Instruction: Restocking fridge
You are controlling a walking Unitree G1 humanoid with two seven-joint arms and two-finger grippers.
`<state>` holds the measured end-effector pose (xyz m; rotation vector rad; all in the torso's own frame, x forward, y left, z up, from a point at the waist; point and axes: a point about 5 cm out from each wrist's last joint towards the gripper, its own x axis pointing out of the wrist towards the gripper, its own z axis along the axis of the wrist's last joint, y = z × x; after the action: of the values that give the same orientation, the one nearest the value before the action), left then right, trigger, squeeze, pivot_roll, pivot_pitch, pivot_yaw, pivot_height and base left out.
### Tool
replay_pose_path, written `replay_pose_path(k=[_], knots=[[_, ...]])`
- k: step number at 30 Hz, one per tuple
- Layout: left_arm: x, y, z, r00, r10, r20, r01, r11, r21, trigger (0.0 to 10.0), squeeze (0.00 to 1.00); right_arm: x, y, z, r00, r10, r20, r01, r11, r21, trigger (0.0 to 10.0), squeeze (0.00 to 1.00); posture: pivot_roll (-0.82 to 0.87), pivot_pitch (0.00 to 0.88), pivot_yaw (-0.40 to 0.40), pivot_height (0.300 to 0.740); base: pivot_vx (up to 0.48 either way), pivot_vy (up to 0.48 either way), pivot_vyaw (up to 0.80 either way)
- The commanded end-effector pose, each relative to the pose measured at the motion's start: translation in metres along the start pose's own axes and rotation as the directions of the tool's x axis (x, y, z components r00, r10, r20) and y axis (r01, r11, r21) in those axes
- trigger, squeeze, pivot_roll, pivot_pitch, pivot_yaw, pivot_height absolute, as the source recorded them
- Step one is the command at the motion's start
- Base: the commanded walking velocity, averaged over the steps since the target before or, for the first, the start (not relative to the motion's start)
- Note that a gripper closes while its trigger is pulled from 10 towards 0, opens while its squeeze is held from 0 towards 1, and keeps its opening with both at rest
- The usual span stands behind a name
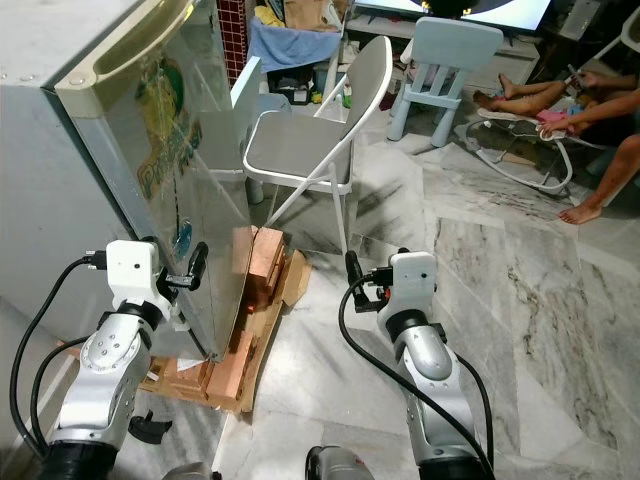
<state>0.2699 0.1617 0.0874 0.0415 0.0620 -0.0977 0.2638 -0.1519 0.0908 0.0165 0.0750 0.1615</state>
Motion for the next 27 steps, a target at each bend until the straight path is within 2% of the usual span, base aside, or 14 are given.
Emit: replay_pose_path(k=[1,6,13,22,27], knots=[[-0.003,-0.002,-0.001,1.000,-0.007,-0.008,0.007,1.000,0.011,10.0,0.00,-0.001,-0.003,-0.004,1.000,-0.016,-0.023,0.016,1.000,-0.001,10.0,0.00,0.07,0.045,-0.040,0.740,0.000,0.000,0.00],[-0.001,0.002,-0.001,1.000,0.020,-0.007,-0.020,1.000,0.024,10.0,0.00,0.001,-0.002,-0.004,1.000,-0.012,-0.024,0.012,1.000,0.000,10.0,0.00,0.08,0.045,-0.044,0.740,0.000,0.000,0.00],[0.018,0.013,0.009,0.999,0.048,0.019,-0.050,0.997,0.067,10.0,0.00,0.002,-0.003,-0.002,1.000,-0.015,-0.013,0.015,1.000,-0.011,10.0,0.00,0.06,0.035,-0.031,0.740,0.000,0.000,0.00],[0.033,0.020,0.018,0.997,0.057,0.048,-0.062,0.992,0.110,10.0,0.00,-0.001,-0.006,0.000,1.000,-0.020,-0.010,0.020,1.000,-0.010,10.0,0.00,0.05,0.030,-0.030,0.740,0.000,0.000,0.00],[0.037,0.022,0.020,0.996,0.075,0.056,-0.081,0.989,0.122,10.0,0.00,-0.008,-0.004,0.001,0.999,0.020,-0.026,-0.020,1.000,0.018,10.0,0.00,0.05,0.026,-0.029,0.740,0.000,0.000,0.00]])
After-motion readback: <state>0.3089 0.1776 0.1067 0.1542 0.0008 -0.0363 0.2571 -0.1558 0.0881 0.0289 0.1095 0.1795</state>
